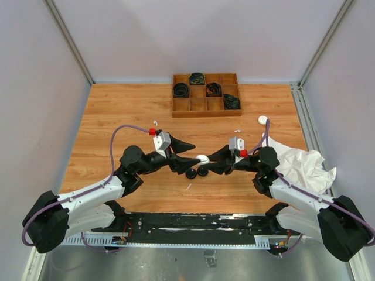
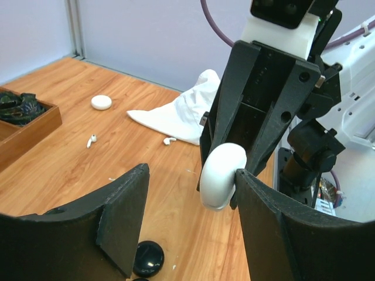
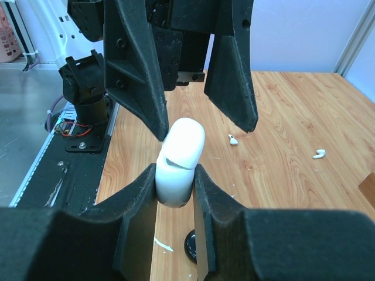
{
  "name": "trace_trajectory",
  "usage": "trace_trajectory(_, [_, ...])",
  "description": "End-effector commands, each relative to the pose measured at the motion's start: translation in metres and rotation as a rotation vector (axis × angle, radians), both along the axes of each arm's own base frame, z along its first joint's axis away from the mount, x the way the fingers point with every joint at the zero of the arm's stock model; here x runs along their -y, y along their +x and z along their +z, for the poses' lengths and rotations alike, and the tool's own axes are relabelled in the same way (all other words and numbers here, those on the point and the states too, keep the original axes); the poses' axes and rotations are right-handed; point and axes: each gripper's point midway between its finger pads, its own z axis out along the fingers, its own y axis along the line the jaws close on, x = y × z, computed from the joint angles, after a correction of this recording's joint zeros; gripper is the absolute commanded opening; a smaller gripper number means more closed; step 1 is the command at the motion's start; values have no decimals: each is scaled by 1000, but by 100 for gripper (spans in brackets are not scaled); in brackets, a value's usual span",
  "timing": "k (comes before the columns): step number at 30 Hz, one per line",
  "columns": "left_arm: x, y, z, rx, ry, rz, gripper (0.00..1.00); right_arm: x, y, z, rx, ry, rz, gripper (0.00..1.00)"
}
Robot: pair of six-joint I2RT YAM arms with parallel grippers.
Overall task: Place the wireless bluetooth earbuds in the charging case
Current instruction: Open the charging case.
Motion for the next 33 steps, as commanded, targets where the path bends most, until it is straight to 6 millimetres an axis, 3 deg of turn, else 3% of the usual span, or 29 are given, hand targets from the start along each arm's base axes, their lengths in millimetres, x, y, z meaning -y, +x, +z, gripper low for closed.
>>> trace_trajectory(1, [-4, 15, 19, -9, -35, 65, 65, 1, -10, 5, 47, 25, 45, 15])
trace_trajectory(14, [-5, 26, 13, -68, -18, 114, 67, 2, -15, 5, 65, 40, 68, 17])
trace_trajectory(20, [-15, 39, 9, -107, -16, 206, 71, 2, -6, -1, 67, 23, 19, 17])
trace_trajectory(24, [-35, 61, -6, -185, 32, 379, 73, 3, 7, -13, 55, -11, -43, 17])
trace_trajectory(33, [-112, 108, -66, -424, 198, 845, 72, 7, 24, -28, 52, -62, -141, 17])
